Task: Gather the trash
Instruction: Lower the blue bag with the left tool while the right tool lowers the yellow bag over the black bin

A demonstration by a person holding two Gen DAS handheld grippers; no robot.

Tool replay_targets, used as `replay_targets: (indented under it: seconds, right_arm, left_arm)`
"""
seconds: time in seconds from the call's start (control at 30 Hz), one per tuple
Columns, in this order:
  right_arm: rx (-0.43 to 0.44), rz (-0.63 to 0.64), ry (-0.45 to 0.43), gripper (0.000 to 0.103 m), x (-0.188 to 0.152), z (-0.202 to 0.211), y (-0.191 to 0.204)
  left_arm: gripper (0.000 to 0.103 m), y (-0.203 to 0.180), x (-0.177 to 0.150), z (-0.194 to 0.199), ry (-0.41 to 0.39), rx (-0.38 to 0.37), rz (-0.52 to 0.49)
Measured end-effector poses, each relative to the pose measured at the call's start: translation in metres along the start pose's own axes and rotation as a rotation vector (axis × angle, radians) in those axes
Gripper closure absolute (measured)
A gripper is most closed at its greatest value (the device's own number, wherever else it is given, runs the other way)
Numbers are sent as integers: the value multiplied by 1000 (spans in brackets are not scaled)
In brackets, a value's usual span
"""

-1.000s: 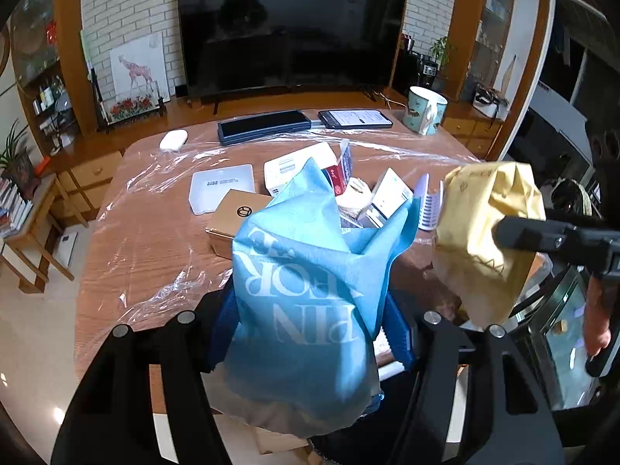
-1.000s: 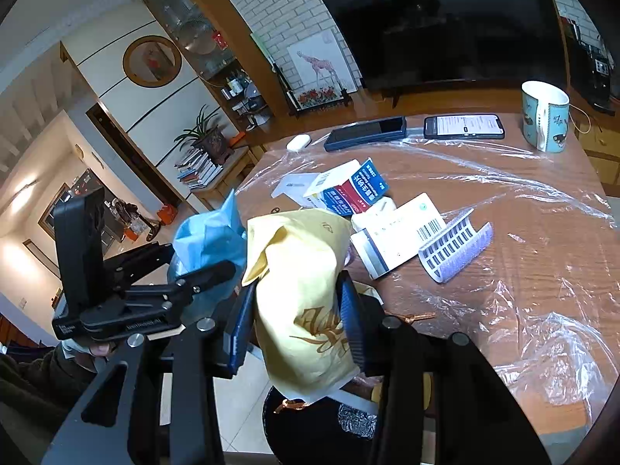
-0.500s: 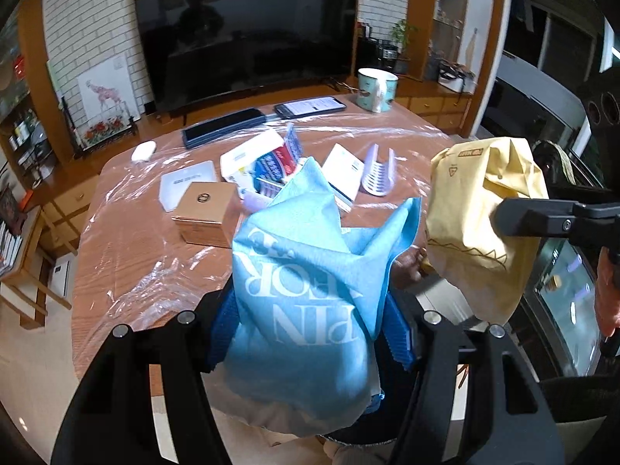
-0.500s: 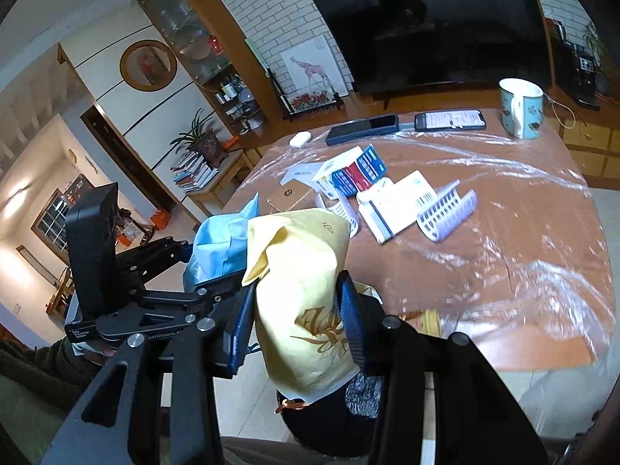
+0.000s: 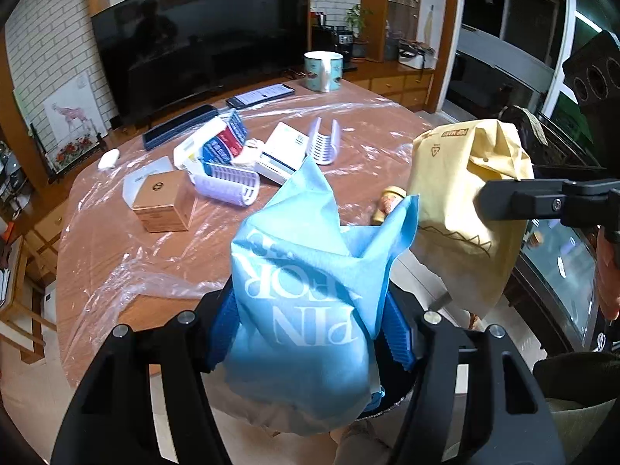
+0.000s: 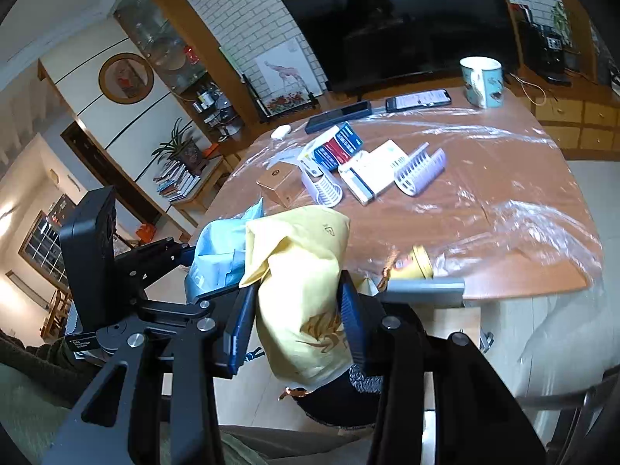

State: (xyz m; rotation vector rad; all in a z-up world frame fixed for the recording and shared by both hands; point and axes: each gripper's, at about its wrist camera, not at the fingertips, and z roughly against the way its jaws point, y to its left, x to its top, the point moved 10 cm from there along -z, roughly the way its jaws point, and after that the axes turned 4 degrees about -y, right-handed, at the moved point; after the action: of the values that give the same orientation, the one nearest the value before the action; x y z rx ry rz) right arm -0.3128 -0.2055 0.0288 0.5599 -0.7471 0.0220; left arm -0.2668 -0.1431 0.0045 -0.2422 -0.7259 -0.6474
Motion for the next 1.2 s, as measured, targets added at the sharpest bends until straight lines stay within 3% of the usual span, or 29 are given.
replay_targets:
  seconds: [0.47,1.2]
  right_arm:
    - [-47,-61,30,62,-38,6,-9]
    - [-118,-44,146,62,-78,-38,-27]
  left_arm:
    - [38,-26,-24,0,43,-62,-70]
    - [38,-25,-71,-30,140,-54,-75]
